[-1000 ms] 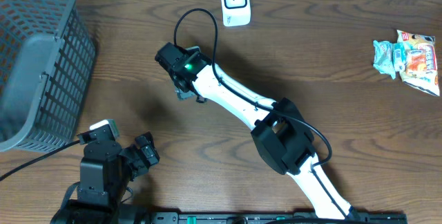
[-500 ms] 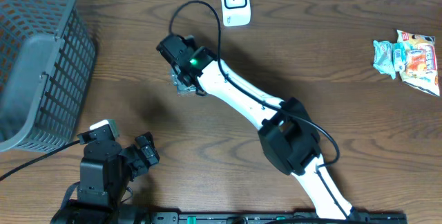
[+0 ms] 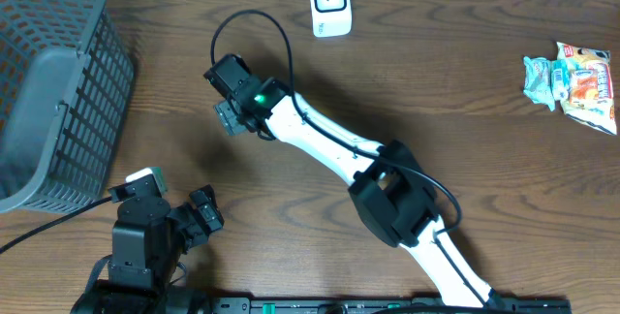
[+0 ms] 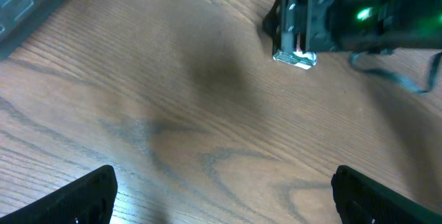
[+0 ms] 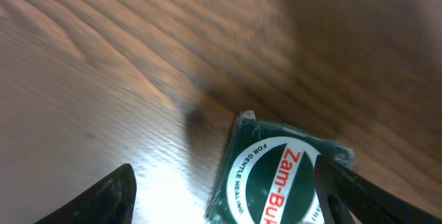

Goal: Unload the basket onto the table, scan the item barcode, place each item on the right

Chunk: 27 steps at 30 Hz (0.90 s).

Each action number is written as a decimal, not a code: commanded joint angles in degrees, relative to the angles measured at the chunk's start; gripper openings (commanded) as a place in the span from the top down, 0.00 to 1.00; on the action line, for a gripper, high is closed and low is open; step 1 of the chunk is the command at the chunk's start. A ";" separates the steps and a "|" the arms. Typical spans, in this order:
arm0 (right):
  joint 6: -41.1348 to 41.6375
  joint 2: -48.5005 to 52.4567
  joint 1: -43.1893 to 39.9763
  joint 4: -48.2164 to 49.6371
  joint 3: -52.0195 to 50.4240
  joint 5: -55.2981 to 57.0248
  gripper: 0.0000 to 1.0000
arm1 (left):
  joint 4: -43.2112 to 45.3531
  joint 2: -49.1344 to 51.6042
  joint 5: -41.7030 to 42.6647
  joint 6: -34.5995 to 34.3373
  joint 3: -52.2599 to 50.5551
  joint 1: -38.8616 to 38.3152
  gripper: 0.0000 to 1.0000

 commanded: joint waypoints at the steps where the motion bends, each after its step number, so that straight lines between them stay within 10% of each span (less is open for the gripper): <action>1: -0.81 0.79 -0.20 -1.03 0.02 2.71 0.25 | -0.09 -0.26 -0.15 0.11 0.11 0.11 0.02; 18: 11.43 -1.16 -4.83 -25.46 0.02 16.96 0.32 | -0.09 -0.26 -0.15 0.11 0.11 0.11 0.02; 27: 6.38 -8.11 -5.68 -13.07 0.02 0.79 0.41 | -0.09 -0.26 -0.15 0.11 0.11 0.11 0.02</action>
